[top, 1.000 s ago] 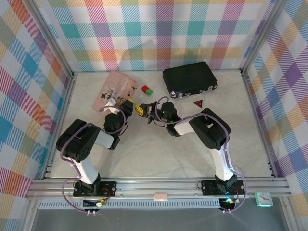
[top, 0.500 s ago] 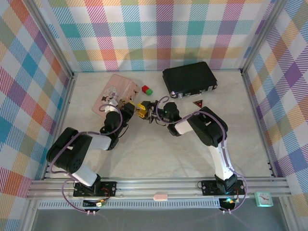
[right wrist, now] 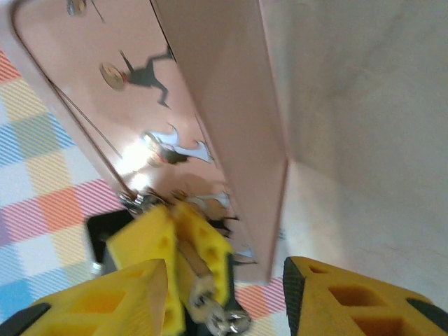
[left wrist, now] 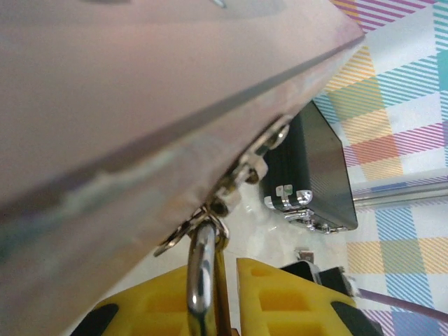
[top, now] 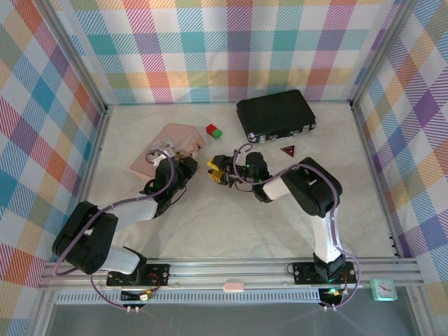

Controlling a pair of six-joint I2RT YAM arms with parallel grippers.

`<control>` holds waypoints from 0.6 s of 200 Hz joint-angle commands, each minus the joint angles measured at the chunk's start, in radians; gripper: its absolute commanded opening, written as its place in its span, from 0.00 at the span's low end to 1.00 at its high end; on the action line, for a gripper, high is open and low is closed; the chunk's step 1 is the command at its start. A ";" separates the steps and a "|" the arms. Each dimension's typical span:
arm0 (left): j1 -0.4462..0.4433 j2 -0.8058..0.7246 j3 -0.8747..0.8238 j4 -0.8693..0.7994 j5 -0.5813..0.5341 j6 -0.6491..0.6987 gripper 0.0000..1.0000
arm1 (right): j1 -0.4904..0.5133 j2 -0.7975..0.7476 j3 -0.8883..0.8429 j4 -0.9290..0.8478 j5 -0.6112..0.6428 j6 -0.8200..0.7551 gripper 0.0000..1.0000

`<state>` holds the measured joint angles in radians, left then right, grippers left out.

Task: Unlock the padlock with the key

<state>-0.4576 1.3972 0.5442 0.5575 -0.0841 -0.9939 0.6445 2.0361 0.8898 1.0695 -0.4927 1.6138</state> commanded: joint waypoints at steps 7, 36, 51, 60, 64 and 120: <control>-0.003 -0.040 0.066 -0.071 -0.011 0.027 0.00 | 0.002 -0.150 0.046 -0.450 -0.090 -0.521 0.44; -0.003 -0.031 0.078 -0.084 0.012 0.026 0.00 | 0.010 -0.237 0.072 -0.744 -0.052 -0.802 0.42; -0.002 -0.017 0.083 -0.085 0.030 0.018 0.00 | 0.020 -0.251 0.083 -0.789 -0.060 -0.896 0.40; -0.003 -0.005 0.090 -0.086 0.048 0.010 0.00 | 0.028 -0.251 0.095 -0.813 -0.059 -0.950 0.38; -0.002 0.001 0.095 -0.088 0.056 0.009 0.00 | 0.031 -0.248 0.100 -0.817 -0.063 -0.974 0.37; -0.003 0.036 0.111 -0.103 0.105 -0.003 0.00 | 0.120 -0.248 0.150 -0.864 0.067 -1.406 0.37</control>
<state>-0.4576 1.4303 0.6197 0.4191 -0.0154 -0.9936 0.7334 1.7901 0.9970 0.2562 -0.4904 0.5030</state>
